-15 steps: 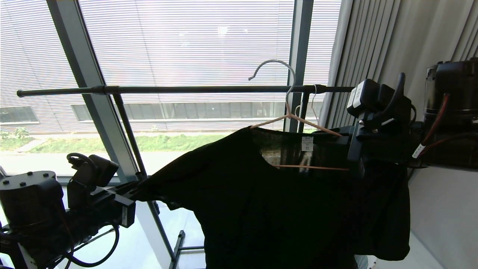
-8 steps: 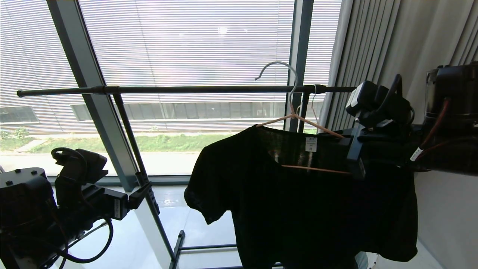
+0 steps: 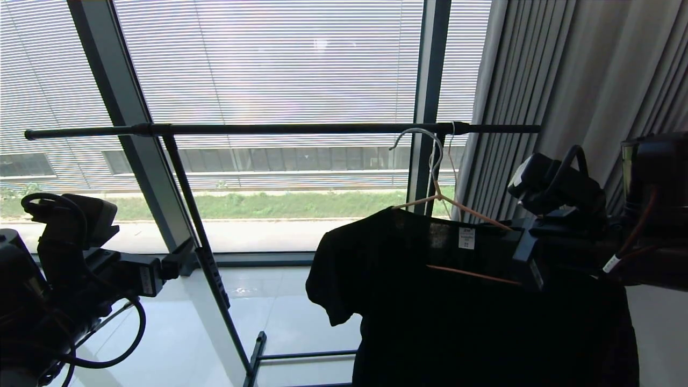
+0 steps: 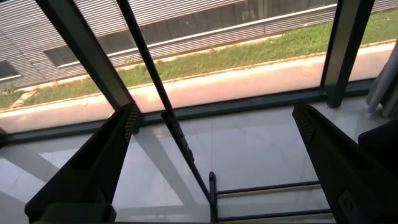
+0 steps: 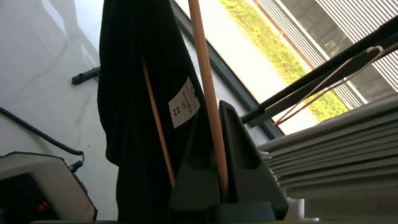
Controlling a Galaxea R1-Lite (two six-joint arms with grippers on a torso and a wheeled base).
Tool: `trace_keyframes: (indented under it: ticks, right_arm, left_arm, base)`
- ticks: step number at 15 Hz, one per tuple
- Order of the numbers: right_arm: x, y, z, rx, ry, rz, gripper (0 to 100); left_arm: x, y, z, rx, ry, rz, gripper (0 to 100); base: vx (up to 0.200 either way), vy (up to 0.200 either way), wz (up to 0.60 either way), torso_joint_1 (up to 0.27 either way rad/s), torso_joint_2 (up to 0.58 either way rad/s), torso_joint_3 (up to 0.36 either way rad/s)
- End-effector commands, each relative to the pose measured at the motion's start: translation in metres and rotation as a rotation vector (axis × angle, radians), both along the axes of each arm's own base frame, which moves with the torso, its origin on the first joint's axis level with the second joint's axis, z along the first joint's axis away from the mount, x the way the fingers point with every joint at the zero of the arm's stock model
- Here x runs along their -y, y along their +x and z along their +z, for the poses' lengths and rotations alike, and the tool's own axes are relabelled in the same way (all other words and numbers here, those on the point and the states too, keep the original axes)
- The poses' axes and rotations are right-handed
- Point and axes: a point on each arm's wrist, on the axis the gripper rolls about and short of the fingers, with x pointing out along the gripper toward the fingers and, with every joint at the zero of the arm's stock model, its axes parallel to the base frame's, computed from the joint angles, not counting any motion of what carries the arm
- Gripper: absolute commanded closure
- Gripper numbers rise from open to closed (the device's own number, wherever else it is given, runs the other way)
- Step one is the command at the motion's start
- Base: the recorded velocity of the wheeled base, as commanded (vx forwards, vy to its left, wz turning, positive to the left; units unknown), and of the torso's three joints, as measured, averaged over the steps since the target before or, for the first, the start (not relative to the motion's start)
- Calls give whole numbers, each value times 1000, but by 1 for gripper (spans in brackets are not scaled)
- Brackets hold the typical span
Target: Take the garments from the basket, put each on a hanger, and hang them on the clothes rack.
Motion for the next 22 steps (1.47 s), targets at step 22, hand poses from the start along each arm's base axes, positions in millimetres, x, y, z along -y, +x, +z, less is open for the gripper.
trace_keyframes:
  ticks: [22]
  right_arm:
    - [-71, 68, -22, -115, 242, -475, 100]
  left_arm:
    - [0, 3, -1, -7, 7, 31, 0]
  base:
    - [27, 0, 0, 0, 0, 1]
